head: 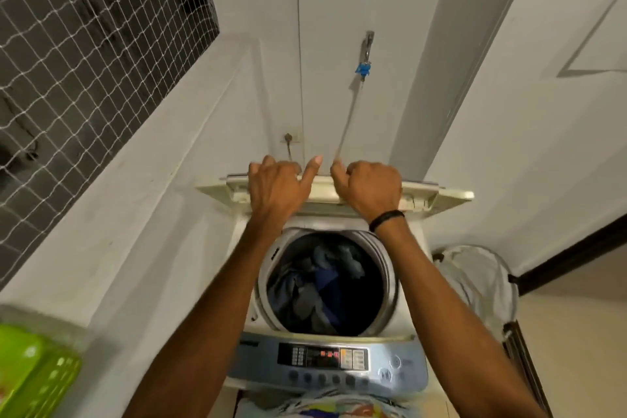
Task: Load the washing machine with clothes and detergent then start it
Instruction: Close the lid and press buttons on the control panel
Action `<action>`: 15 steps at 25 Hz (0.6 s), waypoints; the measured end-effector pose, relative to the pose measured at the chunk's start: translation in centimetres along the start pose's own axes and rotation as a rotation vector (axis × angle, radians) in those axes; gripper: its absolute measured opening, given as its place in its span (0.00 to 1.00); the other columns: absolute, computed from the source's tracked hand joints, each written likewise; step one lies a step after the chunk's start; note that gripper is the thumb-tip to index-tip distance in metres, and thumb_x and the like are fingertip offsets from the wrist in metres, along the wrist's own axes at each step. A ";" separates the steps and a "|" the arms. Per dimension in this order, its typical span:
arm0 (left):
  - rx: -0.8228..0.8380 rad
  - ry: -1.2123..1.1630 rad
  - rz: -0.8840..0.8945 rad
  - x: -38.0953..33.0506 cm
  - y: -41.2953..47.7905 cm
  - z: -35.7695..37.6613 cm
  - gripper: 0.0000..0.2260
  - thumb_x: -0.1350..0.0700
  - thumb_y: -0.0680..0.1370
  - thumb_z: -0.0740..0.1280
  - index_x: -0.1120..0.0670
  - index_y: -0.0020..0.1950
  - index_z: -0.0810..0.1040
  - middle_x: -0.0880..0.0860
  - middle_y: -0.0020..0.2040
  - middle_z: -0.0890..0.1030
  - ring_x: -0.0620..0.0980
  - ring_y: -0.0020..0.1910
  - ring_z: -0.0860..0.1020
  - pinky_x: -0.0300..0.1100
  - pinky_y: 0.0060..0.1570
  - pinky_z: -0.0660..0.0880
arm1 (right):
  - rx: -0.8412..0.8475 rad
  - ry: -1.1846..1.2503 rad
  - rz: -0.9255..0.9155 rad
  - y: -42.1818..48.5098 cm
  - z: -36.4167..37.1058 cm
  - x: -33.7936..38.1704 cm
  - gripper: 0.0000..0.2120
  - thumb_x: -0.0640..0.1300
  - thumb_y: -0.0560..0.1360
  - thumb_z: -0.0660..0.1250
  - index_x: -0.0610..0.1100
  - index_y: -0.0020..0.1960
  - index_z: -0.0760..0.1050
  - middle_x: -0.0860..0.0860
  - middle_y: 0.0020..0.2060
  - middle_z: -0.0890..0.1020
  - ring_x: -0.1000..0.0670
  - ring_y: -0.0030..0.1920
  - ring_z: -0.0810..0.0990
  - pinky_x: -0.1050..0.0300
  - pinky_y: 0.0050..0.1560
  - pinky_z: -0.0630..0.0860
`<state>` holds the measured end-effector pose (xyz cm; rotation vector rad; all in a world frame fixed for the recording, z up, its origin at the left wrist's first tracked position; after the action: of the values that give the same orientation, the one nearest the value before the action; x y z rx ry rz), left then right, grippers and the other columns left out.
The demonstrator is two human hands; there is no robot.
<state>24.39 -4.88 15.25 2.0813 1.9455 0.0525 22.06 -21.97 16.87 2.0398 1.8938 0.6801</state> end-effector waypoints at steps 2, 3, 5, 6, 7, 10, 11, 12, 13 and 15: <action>0.050 0.006 0.007 1.1 -6.1 2.0 0.37 0.30 0.79 0.44 0.50 0.42 0.86 0.52 0.42 0.86 0.56 0.54 0.76 0.52 0.56 0.64 | 0.133 0.027 0.007 -6.5 0.7 -0.1 0.29 0.61 0.75 0.58 0.42 0.25 0.73 0.45 0.21 0.78 0.42 0.24 0.78 0.59 0.27 0.64; 0.113 -0.022 0.015 2.0 -9.2 4.1 0.36 0.30 0.79 0.45 0.49 0.42 0.86 0.52 0.42 0.85 0.56 0.56 0.75 0.52 0.57 0.63 | 0.251 0.056 0.014 -10.2 1.9 -0.3 0.29 0.62 0.75 0.58 0.42 0.26 0.73 0.45 0.22 0.79 0.42 0.25 0.78 0.59 0.27 0.63; 0.276 -0.047 0.047 3.6 -15.1 8.8 0.33 0.30 0.79 0.47 0.48 0.43 0.85 0.51 0.43 0.83 0.53 0.57 0.73 0.49 0.56 0.64 | 0.439 0.118 0.027 -17.3 5.0 -0.6 0.27 0.61 0.76 0.59 0.42 0.28 0.76 0.46 0.24 0.80 0.44 0.27 0.79 0.60 0.31 0.64; 0.357 -0.032 0.074 4.2 -17.8 11.3 0.31 0.31 0.79 0.47 0.49 0.43 0.84 0.50 0.45 0.83 0.51 0.57 0.72 0.48 0.56 0.65 | 0.513 0.160 0.029 -20.3 6.7 -0.7 0.26 0.60 0.76 0.60 0.43 0.30 0.78 0.46 0.25 0.81 0.45 0.28 0.79 0.59 0.33 0.66; 0.414 -0.026 0.101 4.7 -20.0 13.7 0.29 0.33 0.79 0.48 0.49 0.44 0.82 0.49 0.48 0.83 0.50 0.57 0.72 0.48 0.57 0.66 | 0.579 0.194 0.040 -22.9 8.3 -0.7 0.24 0.58 0.78 0.60 0.44 0.31 0.79 0.47 0.26 0.82 0.46 0.29 0.79 0.58 0.34 0.66; 0.503 -0.052 0.086 5.6 -23.5 18.6 0.20 0.40 0.81 0.53 0.49 0.51 0.80 0.50 0.56 0.81 0.52 0.60 0.72 0.49 0.60 0.67 | 0.659 0.230 0.111 -27.2 11.7 -1.1 0.20 0.50 0.79 0.59 0.43 0.33 0.77 0.44 0.31 0.82 0.45 0.32 0.79 0.57 0.36 0.68; 0.519 -0.055 0.077 5.7 -23.9 19.3 0.17 0.42 0.82 0.54 0.49 0.55 0.79 0.50 0.59 0.81 0.53 0.62 0.72 0.50 0.63 0.66 | 0.663 0.250 0.131 -27.8 12.0 -1.2 0.19 0.48 0.79 0.60 0.43 0.33 0.77 0.44 0.31 0.82 0.45 0.33 0.78 0.56 0.37 0.71; 0.525 -0.053 0.085 5.7 -24.2 19.7 0.16 0.44 0.82 0.54 0.48 0.59 0.78 0.50 0.62 0.79 0.54 0.63 0.72 0.51 0.67 0.64 | 0.651 0.269 0.136 -28.5 12.3 -1.3 0.16 0.46 0.79 0.60 0.42 0.35 0.78 0.45 0.32 0.82 0.45 0.34 0.78 0.54 0.39 0.75; 0.527 -0.061 0.104 5.5 -24.7 19.8 0.16 0.46 0.82 0.55 0.48 0.64 0.76 0.51 0.66 0.77 0.55 0.65 0.72 0.52 0.71 0.62 | 0.615 0.286 0.142 -29.2 12.0 -1.3 0.12 0.43 0.77 0.62 0.42 0.40 0.80 0.46 0.35 0.83 0.46 0.36 0.79 0.54 0.43 0.77; 0.529 -0.172 0.109 5.6 -26.0 19.4 0.20 0.46 0.82 0.57 0.49 0.73 0.68 0.53 0.74 0.69 0.56 0.71 0.68 0.52 0.74 0.59 | 0.510 0.302 0.202 -31.1 10.7 -1.3 0.12 0.39 0.74 0.64 0.44 0.56 0.80 0.47 0.48 0.82 0.47 0.47 0.78 0.56 0.51 0.77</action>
<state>3.93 -1.78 -10.41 2.4061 1.8827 -0.6637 0.82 -18.81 -8.03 2.5930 2.2283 0.6271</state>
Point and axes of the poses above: each hand's wrist, its own y-axis towards the middle knuckle, its own z-axis out of the palm, x = y × z, the point moved 8 cm from there along y, towards the middle knuckle
